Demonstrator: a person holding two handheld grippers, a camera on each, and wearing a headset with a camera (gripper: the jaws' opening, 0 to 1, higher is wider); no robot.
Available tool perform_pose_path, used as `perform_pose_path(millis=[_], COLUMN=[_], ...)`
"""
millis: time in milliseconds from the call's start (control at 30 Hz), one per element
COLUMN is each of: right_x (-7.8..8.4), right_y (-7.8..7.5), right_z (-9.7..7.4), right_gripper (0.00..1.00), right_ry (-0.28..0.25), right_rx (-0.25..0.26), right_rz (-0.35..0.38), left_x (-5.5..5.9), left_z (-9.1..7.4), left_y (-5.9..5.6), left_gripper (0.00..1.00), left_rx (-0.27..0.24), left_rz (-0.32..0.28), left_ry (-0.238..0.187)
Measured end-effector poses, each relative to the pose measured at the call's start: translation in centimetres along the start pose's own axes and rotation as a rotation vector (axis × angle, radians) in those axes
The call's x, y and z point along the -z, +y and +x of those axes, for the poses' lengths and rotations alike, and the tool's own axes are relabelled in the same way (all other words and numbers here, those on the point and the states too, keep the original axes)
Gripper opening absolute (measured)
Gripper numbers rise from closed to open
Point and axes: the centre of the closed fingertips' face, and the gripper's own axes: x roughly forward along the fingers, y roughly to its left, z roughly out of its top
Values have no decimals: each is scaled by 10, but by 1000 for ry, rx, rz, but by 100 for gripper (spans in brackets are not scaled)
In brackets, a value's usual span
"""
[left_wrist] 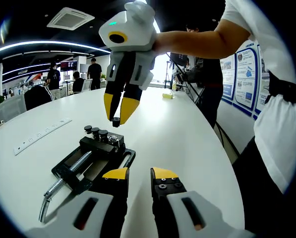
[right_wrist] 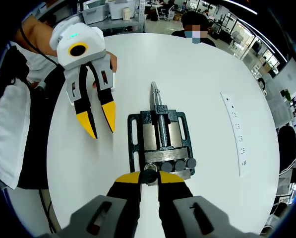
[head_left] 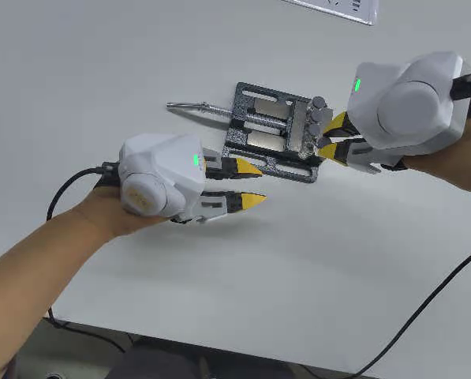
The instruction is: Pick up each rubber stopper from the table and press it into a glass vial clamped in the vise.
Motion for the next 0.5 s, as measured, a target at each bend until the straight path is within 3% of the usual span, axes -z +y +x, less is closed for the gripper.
perform_pose_path(millis=[500], right_x=[2], right_y=[-2], right_z=[16], right_gripper=[12], right_ry=[9], right_rx=[-26], right_rz=[-12], left_x=[6], left_z=[-1], left_y=[6], left_gripper=[14], left_rx=[-16], left_rz=[-20], left_ry=[4])
